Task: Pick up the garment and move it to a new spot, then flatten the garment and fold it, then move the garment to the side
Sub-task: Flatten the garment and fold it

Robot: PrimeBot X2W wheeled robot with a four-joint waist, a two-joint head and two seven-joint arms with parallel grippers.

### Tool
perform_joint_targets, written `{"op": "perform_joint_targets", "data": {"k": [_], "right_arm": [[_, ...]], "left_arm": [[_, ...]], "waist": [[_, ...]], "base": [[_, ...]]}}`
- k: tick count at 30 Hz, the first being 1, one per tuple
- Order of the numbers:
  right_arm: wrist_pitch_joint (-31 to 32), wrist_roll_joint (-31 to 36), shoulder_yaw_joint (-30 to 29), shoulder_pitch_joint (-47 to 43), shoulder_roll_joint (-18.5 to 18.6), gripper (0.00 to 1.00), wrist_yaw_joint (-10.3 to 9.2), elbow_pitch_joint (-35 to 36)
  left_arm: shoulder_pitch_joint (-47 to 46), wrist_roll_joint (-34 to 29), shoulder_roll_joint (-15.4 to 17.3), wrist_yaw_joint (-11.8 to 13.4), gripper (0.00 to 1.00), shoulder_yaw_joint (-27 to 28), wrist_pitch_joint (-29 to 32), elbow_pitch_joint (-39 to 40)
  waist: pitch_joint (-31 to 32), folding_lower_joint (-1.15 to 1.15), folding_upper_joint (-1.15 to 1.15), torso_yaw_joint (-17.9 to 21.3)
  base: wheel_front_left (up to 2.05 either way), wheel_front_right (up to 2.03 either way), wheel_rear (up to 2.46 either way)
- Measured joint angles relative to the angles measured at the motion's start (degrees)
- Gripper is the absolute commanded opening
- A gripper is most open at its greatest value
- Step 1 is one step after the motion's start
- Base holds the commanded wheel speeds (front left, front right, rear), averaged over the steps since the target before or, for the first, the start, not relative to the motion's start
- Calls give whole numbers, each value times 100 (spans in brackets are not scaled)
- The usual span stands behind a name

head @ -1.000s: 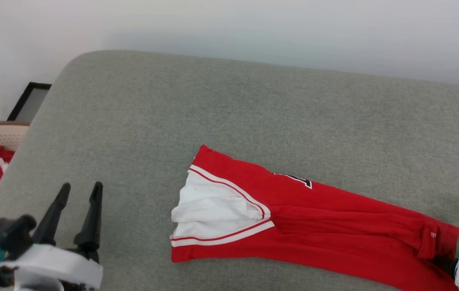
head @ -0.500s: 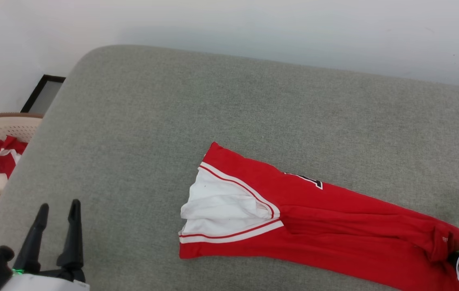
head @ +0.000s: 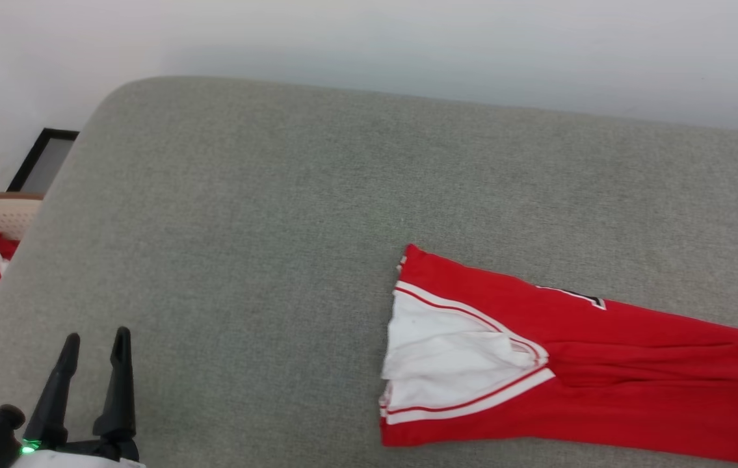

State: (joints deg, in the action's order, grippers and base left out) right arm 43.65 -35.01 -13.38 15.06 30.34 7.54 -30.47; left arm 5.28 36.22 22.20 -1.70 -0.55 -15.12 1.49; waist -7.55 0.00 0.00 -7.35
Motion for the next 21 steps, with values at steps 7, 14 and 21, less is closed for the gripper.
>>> {"op": "perform_joint_targets", "data": {"k": [7, 14, 21], "right_arm": [[-25, 135, 2, 74, 33, 0, 0, -87], [422, -523, 657, -188, -121, 0, -1, 1295], [653, -942, 1384, -360, -468, 0, -1, 2653]], "left_arm": [[34, -63, -62, -90, 100, 58, 0, -73], [133, -57, -102, -119, 100, 80, 0, -136], [165, -24, -109, -181, 100, 18, 5, -207]], "waist": [[70, 0, 0, 115], [230, 0, 0, 182], [339, 0, 0, 83]], "base": [[0, 0, 0], [0, 0, 0], [0, 0, 0]]}}
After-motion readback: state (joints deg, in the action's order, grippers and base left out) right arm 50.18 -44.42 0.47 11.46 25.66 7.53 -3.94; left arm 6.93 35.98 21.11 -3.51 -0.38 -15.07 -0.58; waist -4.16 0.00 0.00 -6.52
